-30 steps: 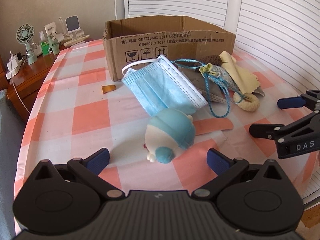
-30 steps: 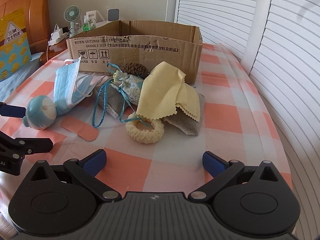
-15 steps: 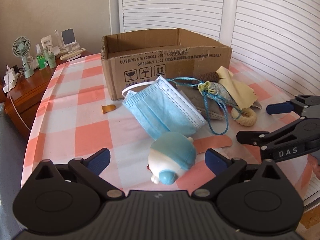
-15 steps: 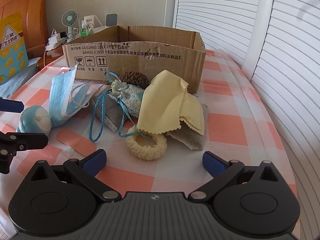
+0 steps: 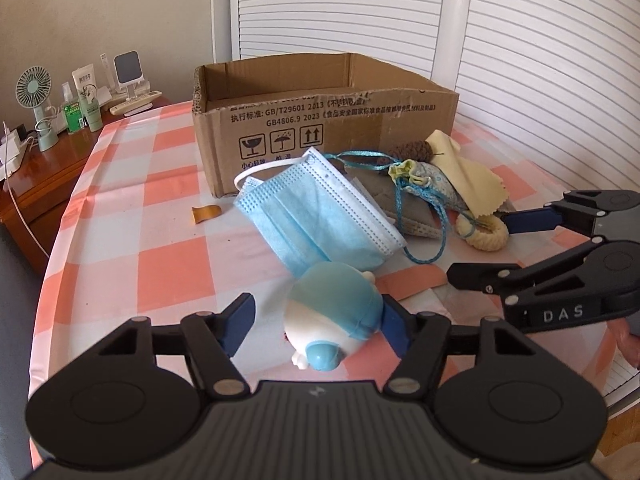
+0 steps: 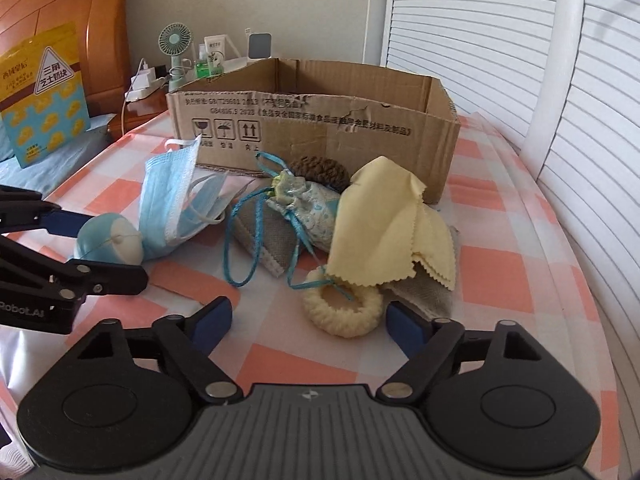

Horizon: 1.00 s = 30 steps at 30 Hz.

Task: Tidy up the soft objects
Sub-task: 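Close left gripper on blue-white toy while right gripper closes on cream scrunchie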

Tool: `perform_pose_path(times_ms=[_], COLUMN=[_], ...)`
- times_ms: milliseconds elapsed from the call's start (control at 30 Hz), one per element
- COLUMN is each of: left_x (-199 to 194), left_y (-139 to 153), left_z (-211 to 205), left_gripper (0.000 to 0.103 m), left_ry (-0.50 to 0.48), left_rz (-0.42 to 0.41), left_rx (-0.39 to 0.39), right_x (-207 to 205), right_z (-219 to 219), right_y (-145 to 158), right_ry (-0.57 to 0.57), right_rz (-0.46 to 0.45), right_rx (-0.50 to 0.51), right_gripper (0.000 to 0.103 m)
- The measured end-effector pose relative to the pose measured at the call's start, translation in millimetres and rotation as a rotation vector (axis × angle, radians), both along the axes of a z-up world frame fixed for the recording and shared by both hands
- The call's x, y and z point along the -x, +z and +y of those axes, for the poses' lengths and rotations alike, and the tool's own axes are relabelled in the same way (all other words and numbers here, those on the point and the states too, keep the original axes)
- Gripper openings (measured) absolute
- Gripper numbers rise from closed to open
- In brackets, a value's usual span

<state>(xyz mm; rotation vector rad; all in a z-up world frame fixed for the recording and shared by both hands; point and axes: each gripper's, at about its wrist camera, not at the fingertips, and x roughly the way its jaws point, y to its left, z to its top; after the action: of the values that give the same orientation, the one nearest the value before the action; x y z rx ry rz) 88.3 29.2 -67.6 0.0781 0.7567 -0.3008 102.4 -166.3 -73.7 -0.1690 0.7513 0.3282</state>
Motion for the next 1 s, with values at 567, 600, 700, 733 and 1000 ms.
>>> perform_pose_path(times_ms=[567,600,700,733,1000], left_x=[8.5,10.1,14.5,15.7,20.1], left_y=[5.2,5.8,7.5,7.9,9.7], left_z=[-1.2,-1.0,-0.1,0.7,5.5], left_gripper=[0.046,0.046,0.046,0.046,0.046], left_ry=[-0.010,-0.012,-0.016,-0.015,-0.010], left_rz=[0.020,0.020,0.024,0.025,0.050], left_rx=[0.007,0.006,0.006,0.009,0.018], right_x=[10.0,12.8,23.4,26.6,29.7], right_z=[-9.3,-10.6,-13.7,-14.8,-15.7], right_y=[8.8,9.5,12.1,12.7,9.7], right_ry=[-0.019,-0.016,0.000,0.006,0.020], right_rz=[0.004,0.010,0.022,0.025,0.012], right_rx=[0.037,0.037,0.047,0.048,0.025], right_gripper=[0.042,0.042,0.043,0.047,0.052])
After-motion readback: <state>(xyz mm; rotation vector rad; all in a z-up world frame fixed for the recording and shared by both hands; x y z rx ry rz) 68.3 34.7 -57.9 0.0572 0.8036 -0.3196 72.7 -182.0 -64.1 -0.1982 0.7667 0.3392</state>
